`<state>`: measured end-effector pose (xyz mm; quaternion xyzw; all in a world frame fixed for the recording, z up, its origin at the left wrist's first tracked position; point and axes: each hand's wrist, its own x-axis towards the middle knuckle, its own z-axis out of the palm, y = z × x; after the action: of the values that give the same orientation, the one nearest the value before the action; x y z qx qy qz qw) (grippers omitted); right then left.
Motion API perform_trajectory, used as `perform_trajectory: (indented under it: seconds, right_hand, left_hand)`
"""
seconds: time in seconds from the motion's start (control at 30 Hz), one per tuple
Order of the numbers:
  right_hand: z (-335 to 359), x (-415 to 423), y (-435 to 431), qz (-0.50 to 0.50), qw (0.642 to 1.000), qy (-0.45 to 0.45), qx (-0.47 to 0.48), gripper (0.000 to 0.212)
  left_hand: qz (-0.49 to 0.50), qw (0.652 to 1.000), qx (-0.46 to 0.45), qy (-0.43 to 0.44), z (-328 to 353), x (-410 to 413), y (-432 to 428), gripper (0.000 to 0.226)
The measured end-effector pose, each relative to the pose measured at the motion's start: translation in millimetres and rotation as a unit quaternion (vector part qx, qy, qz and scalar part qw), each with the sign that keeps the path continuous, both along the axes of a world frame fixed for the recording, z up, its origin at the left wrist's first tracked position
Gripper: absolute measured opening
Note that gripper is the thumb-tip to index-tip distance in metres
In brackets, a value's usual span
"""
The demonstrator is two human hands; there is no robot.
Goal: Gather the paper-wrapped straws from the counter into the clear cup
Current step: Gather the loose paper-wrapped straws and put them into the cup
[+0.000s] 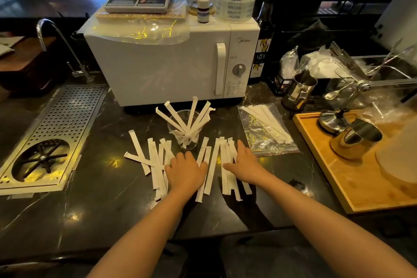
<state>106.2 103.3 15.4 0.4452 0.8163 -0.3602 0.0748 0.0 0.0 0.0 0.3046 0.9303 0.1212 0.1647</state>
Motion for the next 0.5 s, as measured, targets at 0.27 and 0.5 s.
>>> perform_trajectory:
  seconds: [0.27,0.5]
  right_hand:
    - [-3.3,-4.3,5.0,-0.063,0.997,-0.026,-0.039,0.075]
    - [-3.4,-9.3,11.3,-0.045,0.997,-0.060,-0.034,0.054]
  left_hand:
    - [0.010,0.998,-0.039,-0.052,-2.5,-7.1,10.4,0.046]
    - [-0.003,0.992,-0.031,-0.118,2.9,-5.3,18.8,0.040]
